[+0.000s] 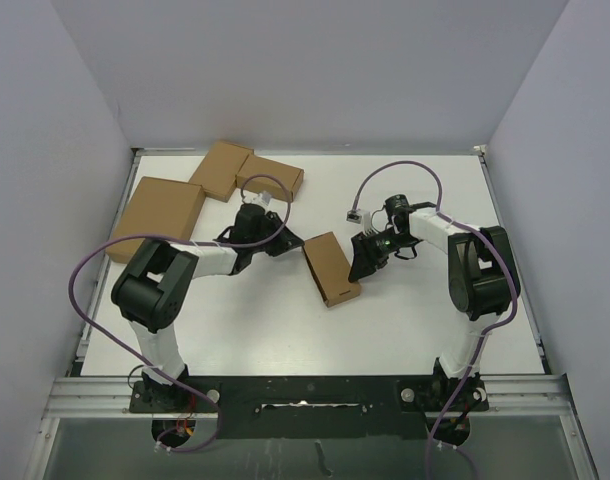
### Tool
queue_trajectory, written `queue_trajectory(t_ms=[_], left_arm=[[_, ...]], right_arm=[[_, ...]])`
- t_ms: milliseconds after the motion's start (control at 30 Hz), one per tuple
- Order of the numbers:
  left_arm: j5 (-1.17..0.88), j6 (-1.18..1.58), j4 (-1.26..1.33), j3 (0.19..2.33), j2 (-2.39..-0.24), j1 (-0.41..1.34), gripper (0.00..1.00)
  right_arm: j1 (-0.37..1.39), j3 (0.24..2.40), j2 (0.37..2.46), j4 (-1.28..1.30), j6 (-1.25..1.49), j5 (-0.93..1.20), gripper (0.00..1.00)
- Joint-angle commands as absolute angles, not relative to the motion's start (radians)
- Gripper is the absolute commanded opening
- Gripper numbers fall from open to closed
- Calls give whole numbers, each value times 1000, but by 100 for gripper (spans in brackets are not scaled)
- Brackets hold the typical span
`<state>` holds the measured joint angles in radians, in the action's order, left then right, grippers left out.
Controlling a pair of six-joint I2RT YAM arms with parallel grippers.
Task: Fold the paper box
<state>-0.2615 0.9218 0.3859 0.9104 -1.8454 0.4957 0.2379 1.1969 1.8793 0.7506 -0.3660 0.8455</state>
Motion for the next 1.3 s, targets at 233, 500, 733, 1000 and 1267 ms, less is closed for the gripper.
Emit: queue_trajectory(t_ms=[233,500,733,1000,1267], left_arm=[[-254,887,393,911,-1813,517,13],[-190,806,406,827,-1632,515,46],[-111,694,342,716,-1495,537,26],[-31,633,213,696,-1508,643,0],[-21,687,215,828,-1667,794,0]], right_arm=[[253,1204,1910,730,-411,742,38],[247,1204,1904,730,-411,746,38],[247,1205,1903,730,-411,746,38],[248,1206,1904,730,-412,741,38],[254,1203,1907,729,-412,738,38]])
